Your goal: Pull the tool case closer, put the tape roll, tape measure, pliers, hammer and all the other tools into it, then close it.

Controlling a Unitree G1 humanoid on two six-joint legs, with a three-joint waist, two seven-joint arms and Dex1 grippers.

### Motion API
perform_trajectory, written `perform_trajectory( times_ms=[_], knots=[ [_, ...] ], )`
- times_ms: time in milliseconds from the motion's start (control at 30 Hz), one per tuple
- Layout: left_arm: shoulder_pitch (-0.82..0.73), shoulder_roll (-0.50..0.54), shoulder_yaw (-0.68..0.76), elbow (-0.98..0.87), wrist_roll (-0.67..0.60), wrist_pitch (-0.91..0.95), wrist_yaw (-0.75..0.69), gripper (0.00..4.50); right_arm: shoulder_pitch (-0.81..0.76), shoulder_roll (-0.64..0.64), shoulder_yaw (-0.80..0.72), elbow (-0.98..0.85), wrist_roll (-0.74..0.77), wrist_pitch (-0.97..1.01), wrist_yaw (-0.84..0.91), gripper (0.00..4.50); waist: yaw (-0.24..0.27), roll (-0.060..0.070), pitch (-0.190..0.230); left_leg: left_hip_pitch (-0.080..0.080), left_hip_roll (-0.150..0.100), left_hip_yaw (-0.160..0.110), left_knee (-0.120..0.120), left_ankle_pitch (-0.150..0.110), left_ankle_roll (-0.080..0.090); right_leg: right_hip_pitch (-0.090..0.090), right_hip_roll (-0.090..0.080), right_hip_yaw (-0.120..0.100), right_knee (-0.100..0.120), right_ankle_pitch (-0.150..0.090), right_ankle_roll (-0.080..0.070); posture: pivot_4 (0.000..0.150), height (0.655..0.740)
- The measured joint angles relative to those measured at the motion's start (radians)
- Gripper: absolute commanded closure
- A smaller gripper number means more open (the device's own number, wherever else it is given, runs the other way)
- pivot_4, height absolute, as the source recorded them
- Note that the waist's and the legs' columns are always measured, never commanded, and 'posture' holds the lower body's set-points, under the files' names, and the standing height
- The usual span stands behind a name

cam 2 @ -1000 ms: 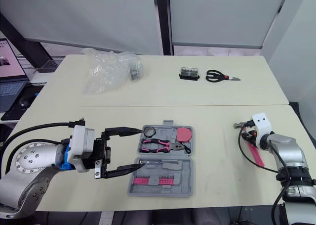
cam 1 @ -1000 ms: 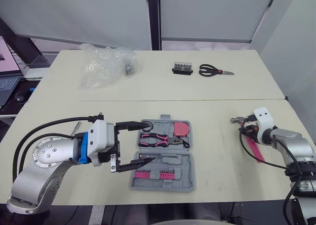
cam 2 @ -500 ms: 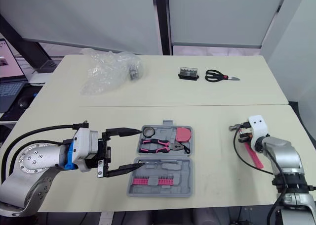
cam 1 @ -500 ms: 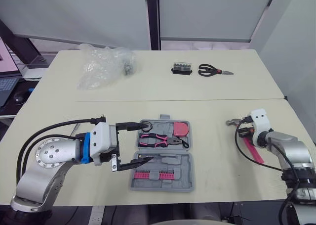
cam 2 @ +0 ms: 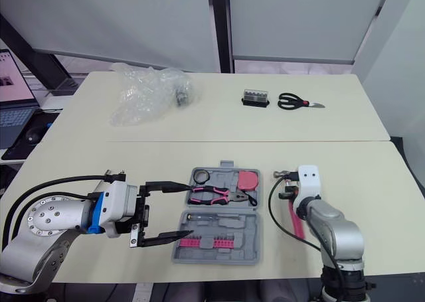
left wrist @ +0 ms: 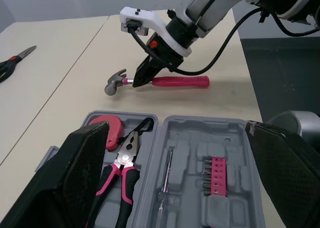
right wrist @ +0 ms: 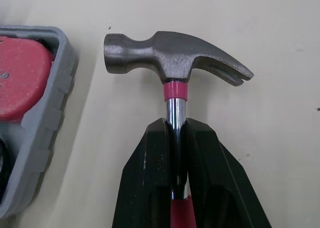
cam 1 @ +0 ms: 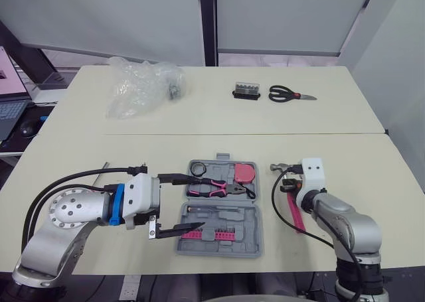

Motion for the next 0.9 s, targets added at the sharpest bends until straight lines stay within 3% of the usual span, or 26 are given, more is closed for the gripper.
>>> perform_trajectory(
  times_ms=[300,367,600,667,767,833,900],
  knots=[
    [0.000,0.007,-0.010,-0.004,0.001,0.002,-0.002,0.00,0.014,0.070,0.003,0.035,-0.022,-0.065,-0.074,4.30,-0.004,0.000,0.000,0.000,0.000,0.000,0.000,0.000,0.000,0.000,0.000,0.000,0.000,0.000,0.000,0.150,0.7400],
    [0.000,0.008,-0.010,-0.004,0.004,0.002,-0.002,0.00,0.013,0.083,-0.010,0.040,-0.019,-0.072,-0.075,3.58,-0.004,0.000,0.000,0.000,0.000,0.000,0.000,0.000,0.000,0.000,0.000,0.000,0.000,0.000,0.000,0.150,0.7400],
    [0.001,0.008,-0.010,-0.004,0.016,0.002,0.002,0.00,0.008,0.064,-0.068,-0.025,0.030,-0.024,-0.059,1.89,-0.004,0.000,0.000,0.000,0.000,0.000,-0.001,0.000,0.000,-0.001,0.000,0.000,0.000,0.000,0.000,0.150,0.7400],
    [0.004,0.008,-0.010,-0.004,0.019,0.002,0.010,0.00,0.008,0.002,-0.073,-0.078,0.058,0.001,-0.017,1.42,-0.003,0.000,0.000,0.000,0.000,0.000,-0.001,0.000,0.000,0.000,0.000,0.000,0.000,0.000,0.000,0.150,0.7400],
    [0.010,0.008,-0.008,-0.004,0.021,0.001,0.022,0.00,0.004,-0.265,-0.015,-0.089,0.084,-0.061,0.169,1.42,-0.003,0.001,0.000,0.000,-0.001,0.002,0.000,0.000,0.000,0.000,-0.001,0.000,-0.001,0.000,0.000,0.150,0.7400],
    [0.013,0.008,-0.008,-0.003,0.022,0.000,0.024,0.00,-0.002,-0.488,0.079,-0.060,0.050,-0.222,0.341,1.42,-0.002,0.001,0.000,0.001,-0.001,0.001,0.000,0.000,0.000,0.000,-0.001,0.000,-0.001,0.000,0.000,0.150,0.7400],
    [0.012,0.007,-0.008,-0.002,0.024,-0.002,0.026,0.00,-0.022,-0.619,0.165,0.002,0.010,-0.404,0.492,1.42,-0.004,0.000,0.000,0.001,0.001,0.001,0.000,0.000,0.000,0.001,0.001,0.000,-0.001,0.000,0.000,0.150,0.7400]
  ],
)
